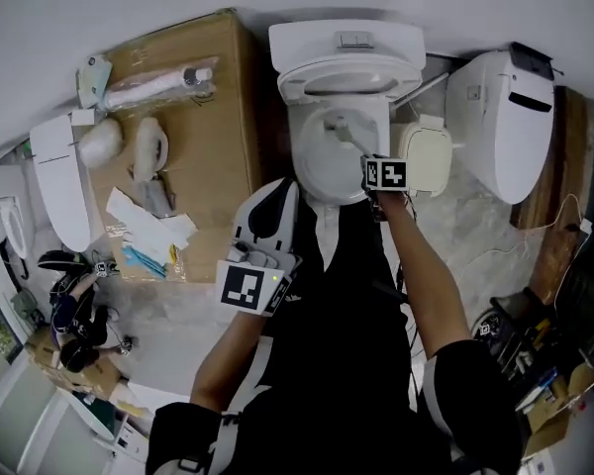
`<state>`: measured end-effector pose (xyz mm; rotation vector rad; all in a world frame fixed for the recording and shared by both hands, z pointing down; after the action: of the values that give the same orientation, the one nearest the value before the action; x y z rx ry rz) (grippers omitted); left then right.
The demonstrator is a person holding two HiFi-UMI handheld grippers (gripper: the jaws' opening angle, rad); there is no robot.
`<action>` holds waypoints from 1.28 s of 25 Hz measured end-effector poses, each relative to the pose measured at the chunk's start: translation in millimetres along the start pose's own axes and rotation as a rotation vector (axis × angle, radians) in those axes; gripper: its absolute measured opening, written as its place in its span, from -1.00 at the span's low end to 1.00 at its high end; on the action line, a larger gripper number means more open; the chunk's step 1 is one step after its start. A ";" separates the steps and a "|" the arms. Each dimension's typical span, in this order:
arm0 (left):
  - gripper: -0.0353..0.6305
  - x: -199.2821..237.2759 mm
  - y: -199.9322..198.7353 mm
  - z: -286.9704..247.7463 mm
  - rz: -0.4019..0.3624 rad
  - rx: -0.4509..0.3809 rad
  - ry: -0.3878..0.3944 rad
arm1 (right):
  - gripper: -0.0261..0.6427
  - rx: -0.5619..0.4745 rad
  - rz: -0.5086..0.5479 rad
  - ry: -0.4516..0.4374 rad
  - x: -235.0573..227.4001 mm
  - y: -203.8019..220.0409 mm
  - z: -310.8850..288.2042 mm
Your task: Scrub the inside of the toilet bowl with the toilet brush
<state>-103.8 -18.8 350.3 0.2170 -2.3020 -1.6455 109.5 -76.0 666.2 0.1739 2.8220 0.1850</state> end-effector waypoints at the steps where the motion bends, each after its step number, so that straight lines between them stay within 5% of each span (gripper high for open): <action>1: -0.87 -0.6 -0.5 -1.7 -0.007 0.002 0.020 | -0.59 -0.036 -0.159 -0.003 -9.3 4.8 -0.6; 9: -0.87 8.6 13.8 -12.5 -0.009 0.064 0.108 | -0.59 -0.316 -1.340 -0.084 -45.6 43.7 -33.2; 14: -0.87 16.9 22.8 -20.2 -0.011 0.074 0.125 | -0.59 -0.497 -1.771 -0.115 -48.1 48.7 -50.0; 22: -0.87 27.3 31.8 -25.4 0.025 0.050 0.125 | -0.59 -0.529 -1.931 -0.193 -43.4 21.2 -85.7; 32: -0.87 35.5 44.4 -17.4 0.053 0.065 0.082 | -0.59 -0.425 -1.788 -0.255 -26.8 29.7 -122.0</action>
<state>-129.2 -30.1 402.8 0.2317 -2.2825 -1.5094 100.0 -63.7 793.6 -2.0126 1.6467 0.2551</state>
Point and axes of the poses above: the fingertips, and each gripper's own axes: z backward along the fingers, x to its left, y out of its underside, the point moved 4 cm from there along z, backward along the fingers, and after that the axes turned 10 degrees about -z, right-handed, at the moved point
